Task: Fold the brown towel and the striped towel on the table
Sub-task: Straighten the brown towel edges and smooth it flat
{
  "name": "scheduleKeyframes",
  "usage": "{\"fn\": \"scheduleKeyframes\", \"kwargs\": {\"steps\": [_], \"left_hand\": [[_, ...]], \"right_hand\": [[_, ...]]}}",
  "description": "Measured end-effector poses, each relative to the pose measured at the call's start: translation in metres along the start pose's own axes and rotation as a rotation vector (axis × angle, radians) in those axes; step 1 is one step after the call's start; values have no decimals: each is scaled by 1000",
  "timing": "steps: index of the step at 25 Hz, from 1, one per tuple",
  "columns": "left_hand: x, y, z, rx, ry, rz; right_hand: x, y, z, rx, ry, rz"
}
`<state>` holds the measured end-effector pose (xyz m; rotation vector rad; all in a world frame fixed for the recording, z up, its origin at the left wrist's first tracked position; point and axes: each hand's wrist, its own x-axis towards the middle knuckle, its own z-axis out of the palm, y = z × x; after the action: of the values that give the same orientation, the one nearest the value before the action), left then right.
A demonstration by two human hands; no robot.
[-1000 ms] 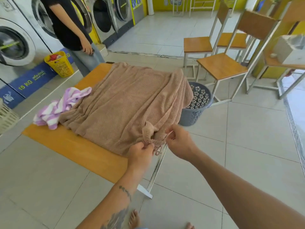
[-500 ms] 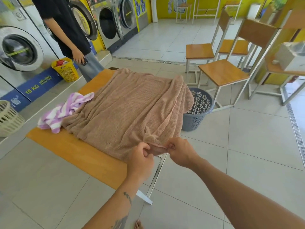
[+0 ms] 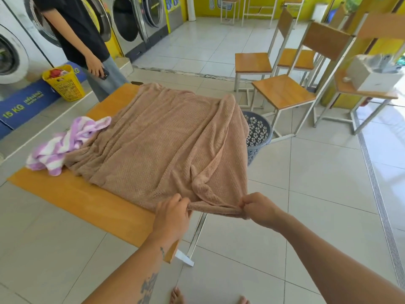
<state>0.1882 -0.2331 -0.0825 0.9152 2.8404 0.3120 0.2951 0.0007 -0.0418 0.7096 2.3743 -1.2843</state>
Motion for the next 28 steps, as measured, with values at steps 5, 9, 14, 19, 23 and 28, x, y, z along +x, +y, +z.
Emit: {"fn": "scheduleKeyframes", "kwargs": {"steps": [5,9,14,19,23,28], "left_hand": [[-3,-27,-25,42,150,43],[-8,-50,-37,152,-19,-18],[3,-85,-47,89,-100,59],[23,-141,-52,-299,-205,225],[43,-189,-60,-386,-89,164],[56,-256,-64,83,-160,-135]], "right_hand": [[-4,-15,21,210,-191,20],[1,-16,53,2,-118,-23],[2,-31,91,63,89,17],[15,-75,128,-12,94,175],[29,-98,157,119,212,322],[31,-101,163,223,343,440]]}}
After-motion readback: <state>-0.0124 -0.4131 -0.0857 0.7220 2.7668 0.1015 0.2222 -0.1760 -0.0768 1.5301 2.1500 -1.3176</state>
